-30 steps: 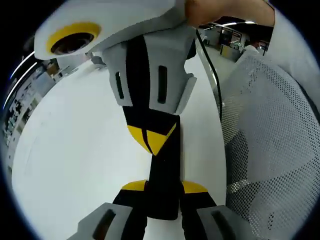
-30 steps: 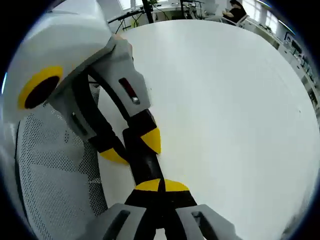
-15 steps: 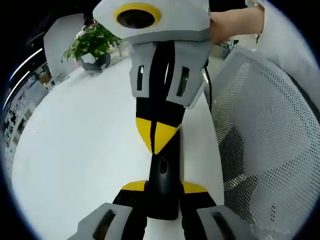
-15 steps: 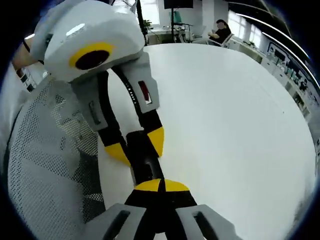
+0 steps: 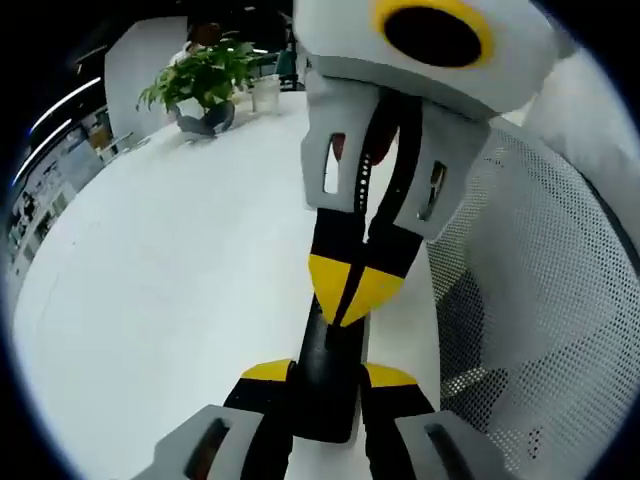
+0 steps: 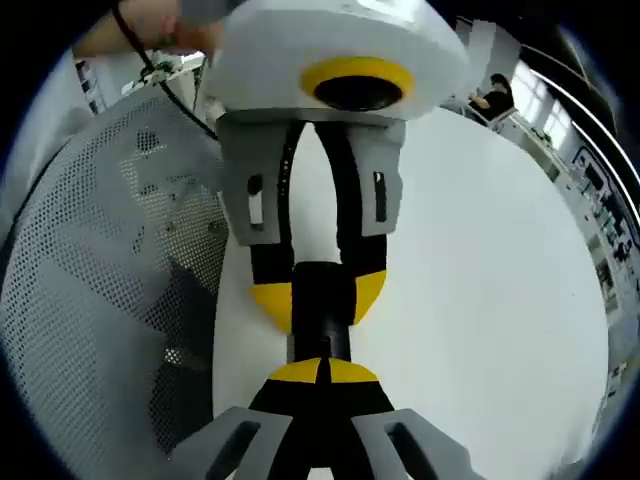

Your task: Press the specified remote control buttons in sequence, fully releasing each button before pressing the next.

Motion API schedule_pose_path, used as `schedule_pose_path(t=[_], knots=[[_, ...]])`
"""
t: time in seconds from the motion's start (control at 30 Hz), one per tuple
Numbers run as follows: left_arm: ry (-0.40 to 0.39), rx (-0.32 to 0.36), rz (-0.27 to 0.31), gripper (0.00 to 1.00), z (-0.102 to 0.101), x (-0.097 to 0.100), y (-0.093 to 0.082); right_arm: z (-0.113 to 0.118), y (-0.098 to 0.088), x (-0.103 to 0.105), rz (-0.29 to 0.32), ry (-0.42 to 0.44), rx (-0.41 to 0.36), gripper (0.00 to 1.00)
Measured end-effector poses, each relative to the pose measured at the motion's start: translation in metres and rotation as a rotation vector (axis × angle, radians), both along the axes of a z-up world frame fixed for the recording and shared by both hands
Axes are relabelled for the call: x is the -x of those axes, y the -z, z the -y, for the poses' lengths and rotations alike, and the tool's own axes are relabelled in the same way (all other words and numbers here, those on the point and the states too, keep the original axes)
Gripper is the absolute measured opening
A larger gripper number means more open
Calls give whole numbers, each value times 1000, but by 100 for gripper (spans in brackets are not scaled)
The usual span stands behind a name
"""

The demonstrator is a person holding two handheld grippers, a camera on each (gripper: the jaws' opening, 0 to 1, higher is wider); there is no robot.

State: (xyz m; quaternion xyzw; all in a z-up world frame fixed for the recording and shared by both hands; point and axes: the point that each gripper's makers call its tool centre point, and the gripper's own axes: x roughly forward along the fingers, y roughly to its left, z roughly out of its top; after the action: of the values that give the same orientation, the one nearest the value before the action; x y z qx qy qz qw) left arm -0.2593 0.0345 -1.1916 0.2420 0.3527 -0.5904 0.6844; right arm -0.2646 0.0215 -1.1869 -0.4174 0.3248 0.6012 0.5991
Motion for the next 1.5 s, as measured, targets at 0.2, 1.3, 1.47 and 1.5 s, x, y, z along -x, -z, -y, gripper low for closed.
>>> schedule_pose_path(t=[0.2, 1.3, 1.47, 1.5], knots=[[64, -50, 39, 23, 1, 2, 2, -2, 1, 1, 73, -53, 19, 0], [55, -42, 54, 23, 3, 0, 3, -6, 0, 0, 164, -127, 40, 0], [52, -47, 55, 23, 3, 0, 3, -6, -1, 0, 191, -100, 26, 0], [54, -50, 56, 23, 3, 0, 3, -6, -1, 0, 164, -58, 4, 0]])
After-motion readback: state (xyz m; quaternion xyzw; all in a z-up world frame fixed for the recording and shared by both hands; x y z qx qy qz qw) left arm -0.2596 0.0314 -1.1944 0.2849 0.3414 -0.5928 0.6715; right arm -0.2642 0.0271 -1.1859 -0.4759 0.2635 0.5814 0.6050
